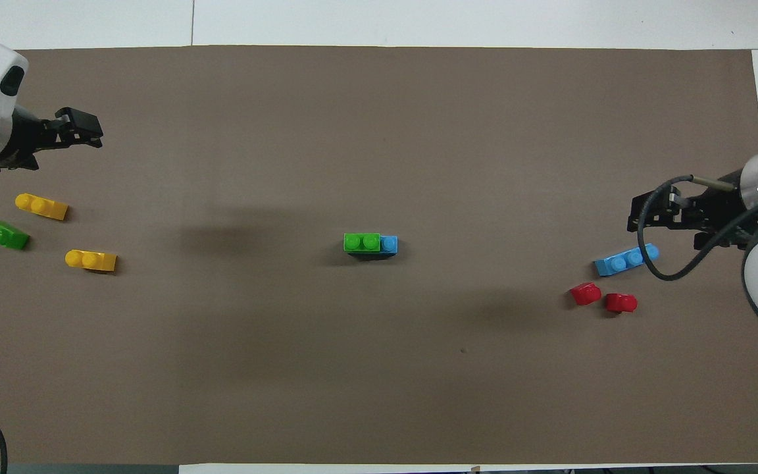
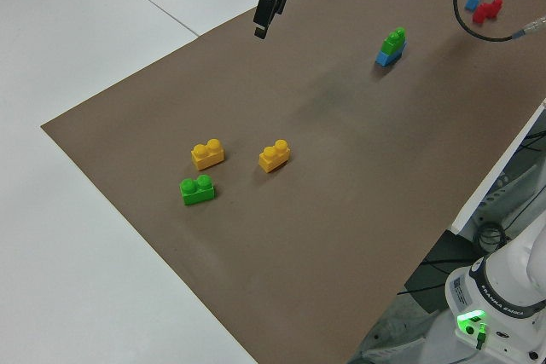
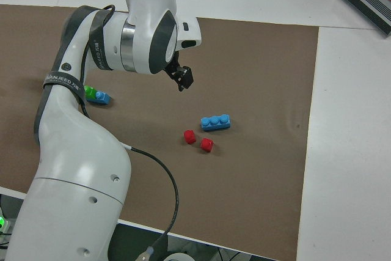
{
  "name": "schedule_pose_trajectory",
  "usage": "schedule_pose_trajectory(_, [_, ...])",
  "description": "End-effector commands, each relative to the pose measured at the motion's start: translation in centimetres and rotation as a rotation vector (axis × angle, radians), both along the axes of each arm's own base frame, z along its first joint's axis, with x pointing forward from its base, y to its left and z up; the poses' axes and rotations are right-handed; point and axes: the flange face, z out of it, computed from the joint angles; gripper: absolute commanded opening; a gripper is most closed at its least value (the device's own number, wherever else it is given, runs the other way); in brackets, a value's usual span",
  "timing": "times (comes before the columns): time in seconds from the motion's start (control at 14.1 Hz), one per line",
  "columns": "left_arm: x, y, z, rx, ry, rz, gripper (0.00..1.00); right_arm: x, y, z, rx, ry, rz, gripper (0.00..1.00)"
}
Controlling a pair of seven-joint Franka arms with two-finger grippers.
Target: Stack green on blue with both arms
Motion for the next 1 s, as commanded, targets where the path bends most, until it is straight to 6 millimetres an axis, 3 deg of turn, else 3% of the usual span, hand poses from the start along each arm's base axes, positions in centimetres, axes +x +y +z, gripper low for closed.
schedule_pose_trajectory(0.0, [-0.8, 0.0, 2.5, -0.002, 0.067, -0.101, 1.00, -0.2, -0.4, 0.6, -0.048, -0.003, 0.140, 1.00])
schedule_pose_trajectory(0.5, [-3.5, -1.1, 6.0, 0.001, 0.171, -0.214, 1.00, 0.4, -1.3, 1.5, -0.098, -0.023, 0.140, 1.00])
schedule_pose_trajectory(0.92, [-4.8, -1.9, 6.8, 0.002, 0.210, -0.268, 1.00, 0.6, -1.3, 1.7, -0.095, -0.045, 0.136, 1.00])
